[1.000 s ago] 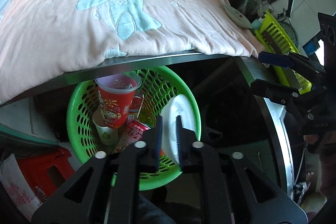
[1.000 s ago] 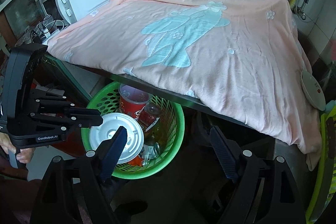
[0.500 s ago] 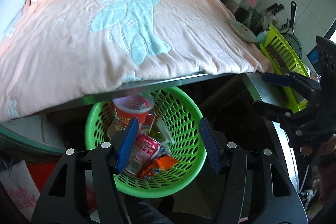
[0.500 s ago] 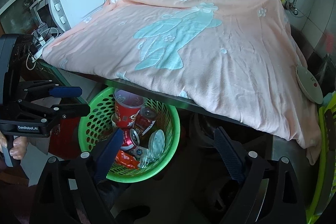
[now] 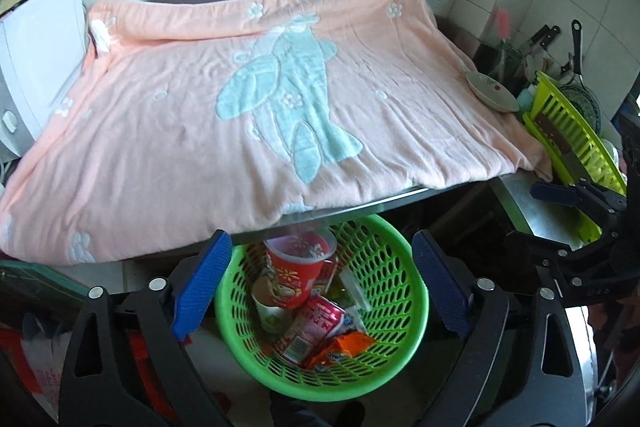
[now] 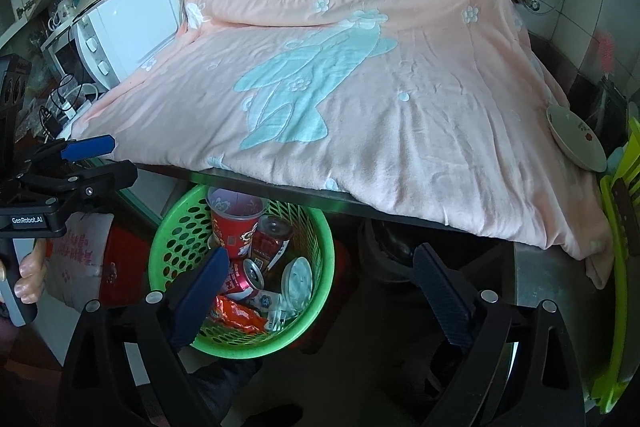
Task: Collect trash
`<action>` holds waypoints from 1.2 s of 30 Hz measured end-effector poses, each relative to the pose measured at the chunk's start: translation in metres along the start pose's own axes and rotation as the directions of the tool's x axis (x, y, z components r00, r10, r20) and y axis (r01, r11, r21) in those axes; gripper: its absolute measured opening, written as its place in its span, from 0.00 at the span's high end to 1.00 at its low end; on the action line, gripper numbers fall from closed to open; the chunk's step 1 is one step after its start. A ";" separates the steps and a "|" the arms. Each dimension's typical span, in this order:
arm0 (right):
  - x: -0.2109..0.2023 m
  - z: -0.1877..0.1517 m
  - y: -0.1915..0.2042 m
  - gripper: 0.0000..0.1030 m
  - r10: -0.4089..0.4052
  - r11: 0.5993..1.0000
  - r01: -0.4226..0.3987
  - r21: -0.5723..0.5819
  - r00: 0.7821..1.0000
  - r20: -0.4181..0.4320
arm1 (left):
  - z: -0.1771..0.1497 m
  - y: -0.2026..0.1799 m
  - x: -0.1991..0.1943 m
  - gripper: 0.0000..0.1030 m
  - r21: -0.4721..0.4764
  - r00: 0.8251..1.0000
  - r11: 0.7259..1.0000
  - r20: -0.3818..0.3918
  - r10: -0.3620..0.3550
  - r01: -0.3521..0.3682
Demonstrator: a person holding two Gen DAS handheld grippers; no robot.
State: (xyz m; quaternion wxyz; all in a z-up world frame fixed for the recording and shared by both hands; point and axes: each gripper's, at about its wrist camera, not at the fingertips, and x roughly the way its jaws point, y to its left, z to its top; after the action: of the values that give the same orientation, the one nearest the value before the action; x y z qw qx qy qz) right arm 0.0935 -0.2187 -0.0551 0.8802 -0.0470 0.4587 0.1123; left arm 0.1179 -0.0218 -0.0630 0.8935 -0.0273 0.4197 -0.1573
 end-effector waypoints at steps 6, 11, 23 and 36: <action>-0.008 -0.001 0.002 0.11 -0.006 1.000 0.006 0.020 1.000 0.024 | 0.002 -0.001 -0.011 0.05 0.020 0.996 0.997 0.043 0.077 -0.078; -0.013 -0.001 0.007 0.11 -0.021 1.000 0.020 0.023 0.999 0.046 | 0.002 -0.001 -0.019 0.05 0.023 0.991 0.993 0.065 0.118 -0.120; -0.024 -0.006 0.010 0.11 -0.026 0.994 0.016 0.106 0.995 0.093 | 0.002 0.004 -0.037 0.05 -0.002 0.980 0.987 0.114 0.162 -0.163; -0.036 -0.005 0.012 0.10 -0.063 0.990 0.044 0.136 0.988 0.138 | 0.002 0.009 -0.052 0.05 -0.013 0.969 0.982 0.161 0.190 -0.190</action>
State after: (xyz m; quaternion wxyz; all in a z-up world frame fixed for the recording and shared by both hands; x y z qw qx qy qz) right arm 0.0665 -0.2137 -0.0284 0.9146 0.0074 0.3998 0.0609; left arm 0.0910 0.0025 -0.0247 0.9356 0.0014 0.3464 -0.0689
